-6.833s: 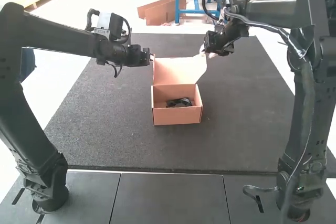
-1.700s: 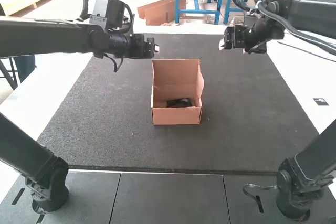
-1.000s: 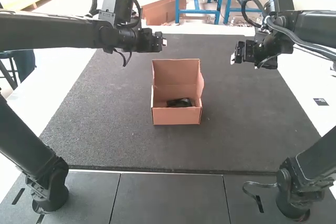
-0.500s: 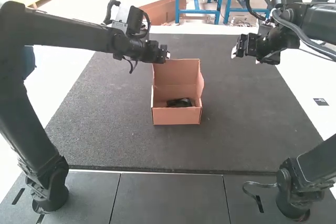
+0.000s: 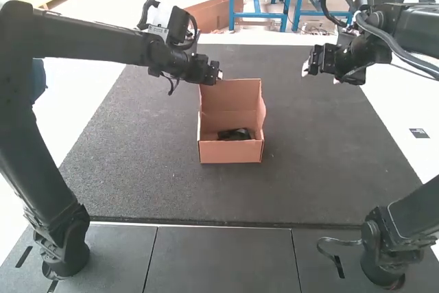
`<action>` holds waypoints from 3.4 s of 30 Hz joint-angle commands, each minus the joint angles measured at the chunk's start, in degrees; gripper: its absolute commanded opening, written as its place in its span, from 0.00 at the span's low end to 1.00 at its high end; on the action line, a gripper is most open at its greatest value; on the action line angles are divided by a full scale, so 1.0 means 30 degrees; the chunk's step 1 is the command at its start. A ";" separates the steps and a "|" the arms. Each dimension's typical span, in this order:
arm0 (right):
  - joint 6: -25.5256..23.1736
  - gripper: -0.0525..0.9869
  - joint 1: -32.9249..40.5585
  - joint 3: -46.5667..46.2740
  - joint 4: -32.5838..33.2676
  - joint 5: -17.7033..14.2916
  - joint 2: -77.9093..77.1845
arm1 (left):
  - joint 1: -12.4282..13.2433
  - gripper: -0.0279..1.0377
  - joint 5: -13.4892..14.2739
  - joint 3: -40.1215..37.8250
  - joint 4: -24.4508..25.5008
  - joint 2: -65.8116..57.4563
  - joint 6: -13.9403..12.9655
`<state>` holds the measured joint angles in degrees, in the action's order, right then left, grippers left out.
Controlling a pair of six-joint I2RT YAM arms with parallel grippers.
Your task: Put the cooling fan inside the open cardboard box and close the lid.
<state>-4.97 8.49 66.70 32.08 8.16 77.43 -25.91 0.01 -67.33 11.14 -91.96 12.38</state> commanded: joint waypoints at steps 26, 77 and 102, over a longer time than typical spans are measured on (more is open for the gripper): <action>-0.0188 0.89 -0.0311 0.1733 0.0148 0.0794 -0.0526 | -0.2613 0.93 -0.0062 0.1672 0.3173 0.0303 -0.0612; 0.1570 0.92 -0.1073 0.0356 -0.1082 0.1878 -0.2811 | -0.0181 0.93 0.0143 0.1906 0.0536 0.9238 -0.1608; 0.2683 0.93 -0.0516 -1.5465 -1.4617 -0.2575 -1.3973 | 0.0288 0.93 0.3805 1.9543 -0.8282 2.7490 -0.2018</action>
<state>2.26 6.31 23.24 -9.52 2.70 39.62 -25.71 9.93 -10.85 -13.19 -14.55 6.83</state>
